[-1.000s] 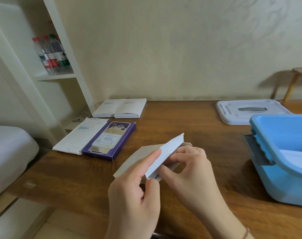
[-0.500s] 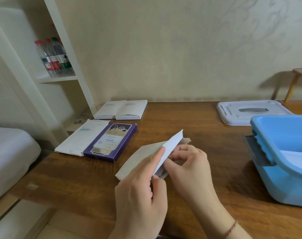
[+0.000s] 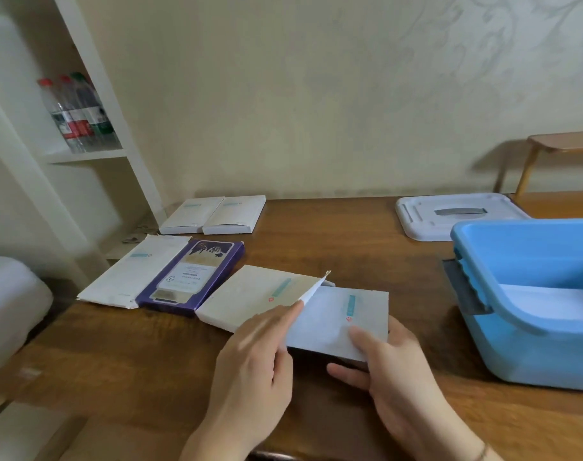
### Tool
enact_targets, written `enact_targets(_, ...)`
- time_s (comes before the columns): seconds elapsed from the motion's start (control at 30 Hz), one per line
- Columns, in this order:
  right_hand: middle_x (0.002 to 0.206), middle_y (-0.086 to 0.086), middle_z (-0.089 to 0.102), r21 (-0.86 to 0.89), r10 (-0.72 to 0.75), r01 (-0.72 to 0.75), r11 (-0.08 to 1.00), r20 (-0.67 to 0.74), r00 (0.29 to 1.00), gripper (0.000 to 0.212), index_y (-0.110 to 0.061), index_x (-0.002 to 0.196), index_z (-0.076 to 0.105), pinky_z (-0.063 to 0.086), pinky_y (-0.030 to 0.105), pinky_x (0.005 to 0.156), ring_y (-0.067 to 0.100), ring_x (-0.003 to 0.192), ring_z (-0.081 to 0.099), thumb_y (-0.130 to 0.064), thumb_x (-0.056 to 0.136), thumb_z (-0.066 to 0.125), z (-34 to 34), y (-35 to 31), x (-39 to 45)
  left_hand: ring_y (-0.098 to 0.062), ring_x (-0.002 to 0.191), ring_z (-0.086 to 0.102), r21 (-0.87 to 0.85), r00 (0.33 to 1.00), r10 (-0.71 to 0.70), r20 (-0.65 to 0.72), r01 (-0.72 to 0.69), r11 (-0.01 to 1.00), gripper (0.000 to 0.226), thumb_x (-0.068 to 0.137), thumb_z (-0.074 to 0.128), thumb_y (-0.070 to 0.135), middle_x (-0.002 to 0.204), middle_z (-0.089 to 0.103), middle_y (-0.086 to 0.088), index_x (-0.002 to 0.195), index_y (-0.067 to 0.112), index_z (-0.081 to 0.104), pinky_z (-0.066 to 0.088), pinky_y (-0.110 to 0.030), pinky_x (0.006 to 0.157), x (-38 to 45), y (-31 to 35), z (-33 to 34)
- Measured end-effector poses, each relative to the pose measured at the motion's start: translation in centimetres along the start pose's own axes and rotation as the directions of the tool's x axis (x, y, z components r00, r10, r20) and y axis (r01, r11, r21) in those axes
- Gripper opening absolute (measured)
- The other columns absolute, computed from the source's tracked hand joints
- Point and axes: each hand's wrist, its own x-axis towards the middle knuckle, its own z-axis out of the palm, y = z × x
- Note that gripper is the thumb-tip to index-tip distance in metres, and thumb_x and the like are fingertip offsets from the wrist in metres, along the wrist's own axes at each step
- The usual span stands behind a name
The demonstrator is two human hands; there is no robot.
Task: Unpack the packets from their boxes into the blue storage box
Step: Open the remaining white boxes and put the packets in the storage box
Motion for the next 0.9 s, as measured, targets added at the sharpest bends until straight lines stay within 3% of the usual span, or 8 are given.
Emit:
enact_targets(0.1, 0.110, 0.001, 0.064, -0.075, -0.053, 0.049, 0.996, -0.048, 0.997, 0.033, -0.031, 0.119, 0.056, 0.060, 0.041, 0.056, 0.028, 0.093, 0.068, -0.011, 0.093, 0.062, -1.3, 0.0, -0.8, 0.024, 0.126, 0.028, -0.017, 0.992, -0.095, 0.085, 0.096, 0.995, 0.069, 0.089, 0.065, 0.005, 0.132, 0.028, 0.046, 0.135, 0.051, 0.041, 0.039, -0.027, 0.107, 0.0, -1.4, 0.0)
enact_targets(0.3, 0.096, -0.004, 0.071, -0.366, -0.239, 0.243, 0.898, 0.058, 0.969, 0.035, -0.035, 0.108, 0.062, 0.060, 0.039, 0.053, 0.021, 0.078, 0.071, -0.009, 0.086, 0.069, -4.6, -2.2, -5.5, 0.014, 0.141, 0.004, 0.052, 0.955, -0.066, 0.289, 0.054, 0.997, 0.056, 0.091, 0.063, 0.003, 0.147, 0.022, 0.037, 0.111, 0.056, 0.064, 0.025, -0.039, 0.121, 0.1, -0.5, -1.7)
enact_targets(0.37, 0.084, -0.020, 0.073, -0.550, -0.385, 0.436, 0.712, 0.214, 0.898, 0.044, -0.053, 0.102, 0.064, 0.059, 0.023, 0.063, 0.004, 0.073, 0.071, -0.015, 0.082, 0.073, -6.1, -4.5, -8.0, 0.003, 0.147, 0.012, -0.015, 0.973, 0.106, 0.205, -0.105, 0.994, 0.048, 0.082, 0.072, 0.011, 0.151, 0.032, 0.030, 0.103, 0.053, 0.070, 0.032, -0.042, 0.114, 0.6, 1.0, -3.9)
enact_targets(0.43, 0.081, -0.036, 0.068, -0.715, -0.488, 0.595, 0.367, 0.396, 0.778, 0.045, -0.064, 0.101, 0.059, 0.048, 0.002, 0.057, -0.016, 0.069, 0.064, -0.026, 0.082, 0.073, -7.2, -8.0, -10.1, -0.007, 0.143, 0.033, -0.261, 0.964, 0.257, 0.070, -0.231, 0.937, 0.037, 0.081, 0.070, 0.032, 0.148, 0.043, 0.022, 0.115, 0.047, 0.065, 0.040, -0.039, 0.103, 2.6, 4.2, -5.9)
enact_targets(0.53, 0.077, -0.029, 0.069, -0.744, -0.573, 0.666, 0.046, 0.527, 0.628, 0.032, -0.052, 0.103, 0.064, 0.049, 0.014, 0.041, -0.009, 0.057, 0.063, -0.052, 0.071, 0.068, -8.9, -13.0, -11.0, -0.002, 0.118, 0.059, -0.609, 0.877, 0.408, 0.255, -0.182, 0.772, 0.056, 0.084, 0.072, 0.044, 0.133, 0.059, 0.020, 0.135, 0.043, 0.051, 0.051, -0.018, 0.087, 8.3, 11.1, -6.6)
enact_targets(0.63, 0.075, -0.014, 0.074, -0.630, -0.695, 0.742, 0.230, 0.427, 0.578, 0.048, -0.046, 0.104, 0.066, 0.058, 0.038, 0.047, 0.005, 0.059, 0.070, -0.060, 0.060, 0.078, -10.7, -18.1, -9.5, -0.008, 0.086, 0.071, -0.852, 0.867, 0.421, 0.267, 0.008, 0.524, 0.044, 0.080, 0.075, 0.011, 0.097, 0.075, 0.007, 0.120, 0.024, 0.062, 0.055, -0.019, 0.070, 13.2, 16.3, -4.2)
enact_targets(0.77, 0.091, 0.002, 0.077, -0.510, -0.591, 0.654, 0.559, 0.308, 0.745, 0.071, -0.036, 0.117, 0.062, 0.058, 0.031, 0.055, 0.018, 0.080, 0.075, -0.061, 0.054, 0.086, -14.5, -22.4, -6.6, -0.020, 0.076, 0.065, -0.963, 0.994, -0.043, 0.096, 0.104, 0.250, 0.029, 0.083, 0.072, -0.001, 0.089, 0.069, -0.004, 0.097, 0.021, 0.060, 0.050, -0.027, 0.059, 17.2, 19.6, 0.3)
enact_targets(0.9, 0.083, 0.013, 0.073, -0.494, -0.411, 0.451, 0.744, 0.194, 0.891, 0.046, -0.012, 0.105, 0.071, 0.058, 0.033, 0.053, 0.023, 0.067, 0.068, -0.024, 0.064, 0.085, -18.7, -24.7, -3.3, -0.014, 0.074, 0.068, -0.878, 0.995, -0.077, 0.057, 0.087, 0.470, 0.024, 0.075, 0.079, 0.016, 0.087, 0.070, -0.001, 0.082, 0.024, 0.059, 0.052, -0.029, 0.057, 17.8, 20.6, 3.9)
